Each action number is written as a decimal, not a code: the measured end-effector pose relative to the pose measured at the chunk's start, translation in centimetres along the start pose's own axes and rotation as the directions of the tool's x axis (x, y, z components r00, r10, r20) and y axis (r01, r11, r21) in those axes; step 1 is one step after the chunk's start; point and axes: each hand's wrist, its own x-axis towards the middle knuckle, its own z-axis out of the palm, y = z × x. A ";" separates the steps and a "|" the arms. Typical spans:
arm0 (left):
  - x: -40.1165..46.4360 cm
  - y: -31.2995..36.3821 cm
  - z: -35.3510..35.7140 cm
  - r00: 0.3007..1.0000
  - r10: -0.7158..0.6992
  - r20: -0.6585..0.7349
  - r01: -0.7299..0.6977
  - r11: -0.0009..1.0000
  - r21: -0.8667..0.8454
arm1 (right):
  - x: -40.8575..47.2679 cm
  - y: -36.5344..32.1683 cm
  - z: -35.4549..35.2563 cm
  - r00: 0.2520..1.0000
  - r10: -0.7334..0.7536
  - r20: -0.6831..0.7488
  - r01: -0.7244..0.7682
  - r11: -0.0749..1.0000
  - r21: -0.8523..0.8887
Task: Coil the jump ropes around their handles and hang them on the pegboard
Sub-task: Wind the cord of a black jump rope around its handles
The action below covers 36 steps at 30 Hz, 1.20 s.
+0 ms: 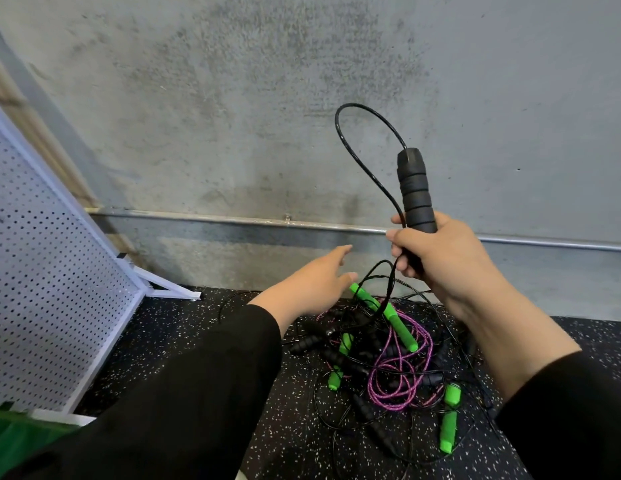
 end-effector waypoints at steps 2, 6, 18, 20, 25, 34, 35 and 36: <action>0.3 0.1 0.3 1.000 0.008 0.008 -0.008 1.000 -0.018 | -0.1 -0.2 -0.2 1.000 0.007 0.024 -0.007 1.000 -0.001; 0.6 0.2 1.4 0.999 0.037 0.033 -0.033 0.991 -0.126 | -0.3 -0.2 -0.3 0.997 0.028 0.066 -0.028 1.000 0.003; -0.2 2.5 1.5 0.990 0.061 0.128 0.023 0.822 -0.568 | 0.4 0.3 -1.4 0.999 0.039 -0.003 -0.039 0.998 -0.042; -0.1 2.1 0.9 0.999 0.046 -0.007 -0.045 0.885 -0.463 | 0.4 0.5 -1.4 0.997 0.073 0.019 -0.071 0.994 -0.081; -0.5 2.2 -1.3 0.995 0.045 -0.089 -0.093 0.734 -0.673 | 0.0 0.9 -1.1 0.983 0.151 0.108 -0.129 0.974 -0.184; -0.6 1.5 -3.9 0.958 -0.076 -0.276 -0.171 0.623 -0.764 | 0.1 1.8 -0.1 0.993 0.088 0.084 -0.050 0.925 -0.377; -0.6 1.3 -4.2 0.943 -0.105 -0.315 -0.175 0.648 -0.741 | 0.1 1.9 -0.2 0.993 0.086 0.076 -0.051 0.925 -0.376; -0.6 1.0 -4.4 0.925 -0.128 -0.358 -0.175 0.691 -0.701 | 0.1 1.8 -0.2 0.995 0.080 0.066 -0.050 0.926 -0.375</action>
